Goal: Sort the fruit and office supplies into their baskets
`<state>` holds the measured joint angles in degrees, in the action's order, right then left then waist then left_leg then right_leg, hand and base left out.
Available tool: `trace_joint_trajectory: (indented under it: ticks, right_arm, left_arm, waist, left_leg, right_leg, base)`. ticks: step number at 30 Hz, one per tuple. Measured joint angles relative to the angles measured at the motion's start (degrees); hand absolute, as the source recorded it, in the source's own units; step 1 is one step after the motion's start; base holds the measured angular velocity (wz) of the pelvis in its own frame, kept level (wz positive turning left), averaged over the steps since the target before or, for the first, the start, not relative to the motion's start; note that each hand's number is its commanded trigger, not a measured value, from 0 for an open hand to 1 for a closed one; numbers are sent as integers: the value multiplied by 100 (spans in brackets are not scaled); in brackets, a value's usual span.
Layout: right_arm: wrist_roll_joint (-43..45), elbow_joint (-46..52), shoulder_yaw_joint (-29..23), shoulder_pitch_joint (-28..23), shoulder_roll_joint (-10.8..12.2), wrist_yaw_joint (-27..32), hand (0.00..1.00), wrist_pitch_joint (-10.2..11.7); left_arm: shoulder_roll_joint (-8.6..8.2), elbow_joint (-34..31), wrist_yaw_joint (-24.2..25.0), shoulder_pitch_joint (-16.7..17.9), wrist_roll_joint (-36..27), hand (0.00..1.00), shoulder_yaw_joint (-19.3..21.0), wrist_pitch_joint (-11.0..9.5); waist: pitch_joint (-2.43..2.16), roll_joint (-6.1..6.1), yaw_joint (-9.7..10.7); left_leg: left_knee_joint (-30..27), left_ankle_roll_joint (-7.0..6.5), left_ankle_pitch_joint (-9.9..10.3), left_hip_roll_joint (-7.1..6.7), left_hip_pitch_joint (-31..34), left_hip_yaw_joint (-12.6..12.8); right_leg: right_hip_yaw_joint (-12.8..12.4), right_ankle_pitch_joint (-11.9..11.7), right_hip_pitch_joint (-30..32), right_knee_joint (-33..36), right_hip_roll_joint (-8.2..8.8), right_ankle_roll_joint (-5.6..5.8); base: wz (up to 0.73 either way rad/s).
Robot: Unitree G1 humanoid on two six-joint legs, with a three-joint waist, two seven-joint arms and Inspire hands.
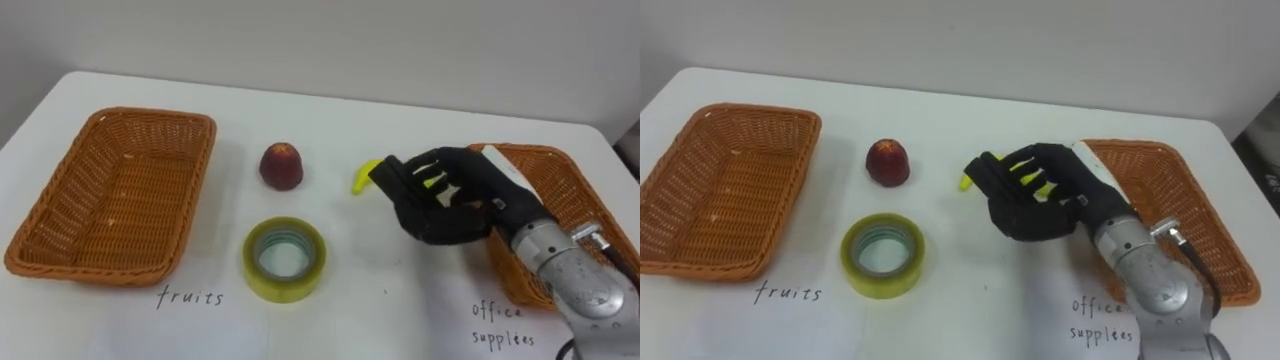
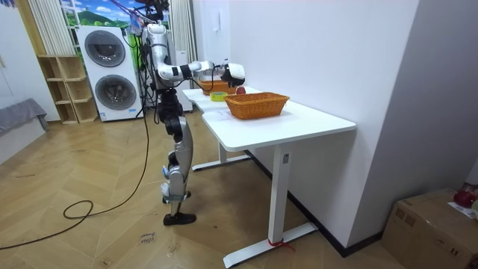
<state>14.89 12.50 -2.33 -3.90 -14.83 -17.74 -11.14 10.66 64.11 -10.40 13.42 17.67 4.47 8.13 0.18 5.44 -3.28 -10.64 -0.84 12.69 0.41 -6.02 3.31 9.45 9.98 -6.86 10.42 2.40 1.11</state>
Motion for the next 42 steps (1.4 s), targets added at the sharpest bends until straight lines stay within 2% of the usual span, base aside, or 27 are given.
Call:
trace_joint_trajectory:
  ticks: [9,12,17,19,23,28,42]
  right_arm:
    - [-112,9,-401,0,-9,577,100,120]
    - [-292,8,-489,0,-10,707,100,121]
    - [-570,8,-720,0,-19,954,100,121]
    - [-556,7,-820,0,-20,1012,100,121]
    - [-549,6,-991,0,-44,1263,100,121]
    - [-527,-149,-1119,0,-133,1467,100,123]
    - [-565,-295,-1310,-4,-133,1880,100,130]
  left_arm:
    - [-27,-1,103,81,-1,0,135,-13]
    - [-79,1,100,144,0,0,227,-16]
    - [-147,-1,99,202,3,0,402,5]
    - [-153,-2,99,205,4,0,492,6]
    - [-146,-2,100,230,3,0,675,19]
    - [-145,-1,113,254,3,0,778,23]
    - [-137,-1,246,305,1,0,776,5]
  waist:
    - [3,-17,10]
    - [1,-16,75]
    - [-20,2,164]
    - [-44,10,165]
    - [-54,19,191]
    - [-41,45,232]
    - [-29,39,456]
  left_leg:
    - [43,0,2,8,-39,81]
    - [51,-1,2,6,-47,91]
    - [50,0,1,11,-42,99]
    - [49,-1,1,10,-33,109]
    - [17,-1,1,9,-39,117]
    - [33,-1,1,9,-56,115]
    - [35,0,3,14,-43,121]
  right_leg:
    - [-88,0,-2,10,-9,0]
    - [-71,0,2,18,-6,0]
    - [-63,0,14,19,-10,0]
    - [-61,0,22,20,-8,0]
    - [2,0,13,19,1,0]
    - [10,0,-9,18,1,0]
    - [9,0,0,19,-1,0]
  base:
    - [-4]
    - [-2]
    - [0]
    - [0]
    - [0]
    - [0]
    - [0]
